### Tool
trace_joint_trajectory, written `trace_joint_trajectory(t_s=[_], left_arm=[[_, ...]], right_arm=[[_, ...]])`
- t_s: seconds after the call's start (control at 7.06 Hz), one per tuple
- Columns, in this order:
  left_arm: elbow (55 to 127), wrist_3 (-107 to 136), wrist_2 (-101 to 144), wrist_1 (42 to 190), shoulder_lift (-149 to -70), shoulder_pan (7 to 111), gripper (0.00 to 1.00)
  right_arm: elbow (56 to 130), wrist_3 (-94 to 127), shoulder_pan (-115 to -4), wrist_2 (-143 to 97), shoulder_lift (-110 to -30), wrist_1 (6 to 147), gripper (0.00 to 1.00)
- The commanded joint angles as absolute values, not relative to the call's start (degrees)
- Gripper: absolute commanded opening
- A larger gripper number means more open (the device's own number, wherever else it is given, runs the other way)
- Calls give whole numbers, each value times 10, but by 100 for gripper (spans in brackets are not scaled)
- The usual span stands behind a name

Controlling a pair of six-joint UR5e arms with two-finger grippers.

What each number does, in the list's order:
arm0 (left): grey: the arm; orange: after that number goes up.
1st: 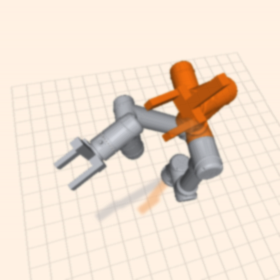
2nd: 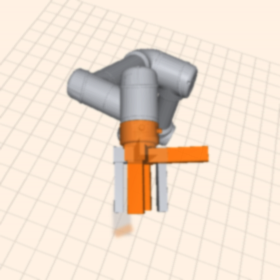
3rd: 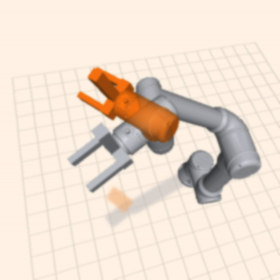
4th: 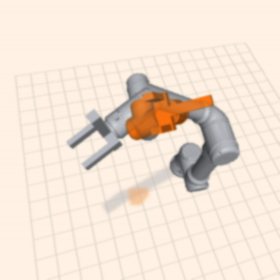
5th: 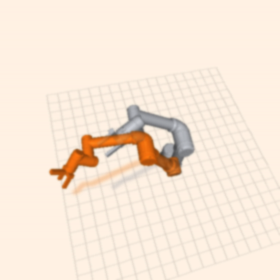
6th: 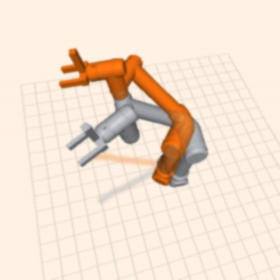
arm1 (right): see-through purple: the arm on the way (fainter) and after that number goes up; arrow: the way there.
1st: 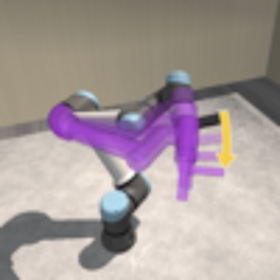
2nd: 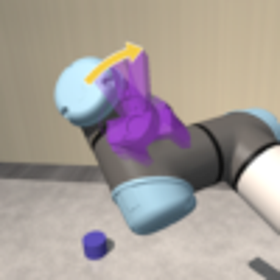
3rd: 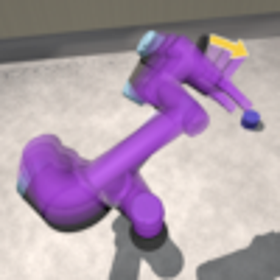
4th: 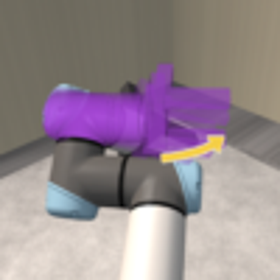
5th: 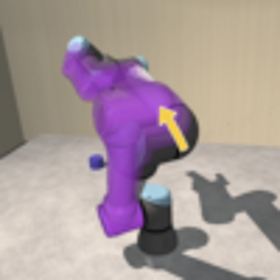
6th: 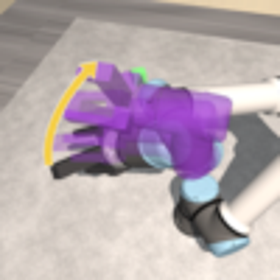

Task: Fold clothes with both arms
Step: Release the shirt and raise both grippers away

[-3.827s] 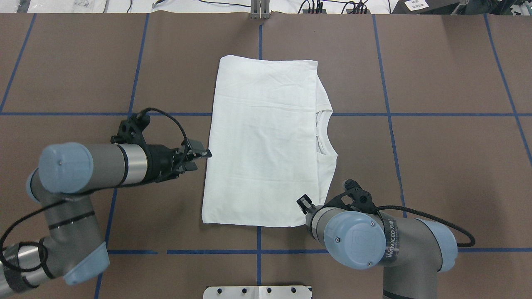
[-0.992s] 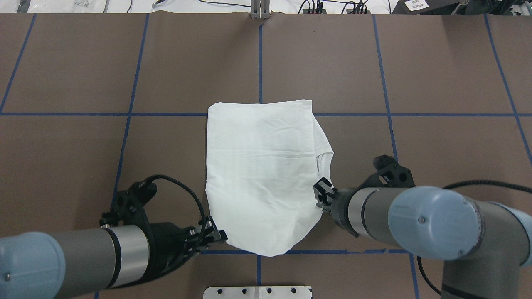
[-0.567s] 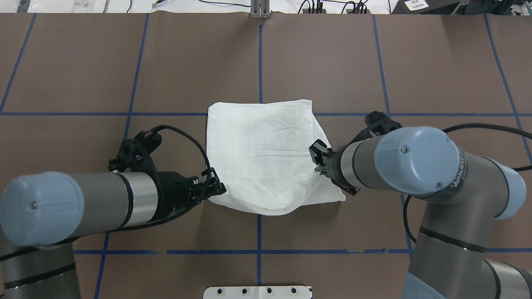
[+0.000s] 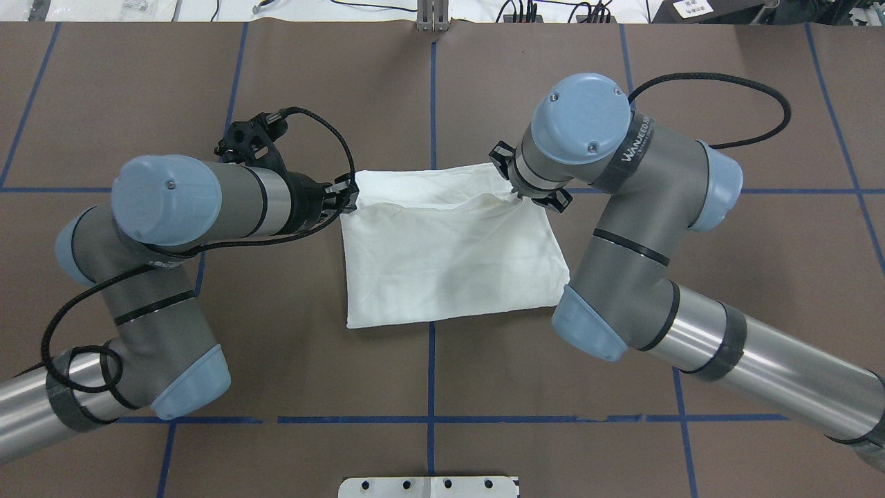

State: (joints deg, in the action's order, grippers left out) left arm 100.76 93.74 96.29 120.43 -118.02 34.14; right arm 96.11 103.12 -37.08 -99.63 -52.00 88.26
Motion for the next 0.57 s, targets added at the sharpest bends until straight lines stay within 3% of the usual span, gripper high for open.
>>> trace_joint_trajectory(t_s=[0.0,0.14,0.43], left_arm=[[849,884,962,1310,-1218,394,50],[792,824,962,1365,-1218,424,65],[786,791,981,1373,-1217,459,65]], right_arm=[[799,969,-411,-1005,-491,725,100],[742,882,-452,-1044,-483,686,100],[734,796,-507,-1085,-509,684,100]])
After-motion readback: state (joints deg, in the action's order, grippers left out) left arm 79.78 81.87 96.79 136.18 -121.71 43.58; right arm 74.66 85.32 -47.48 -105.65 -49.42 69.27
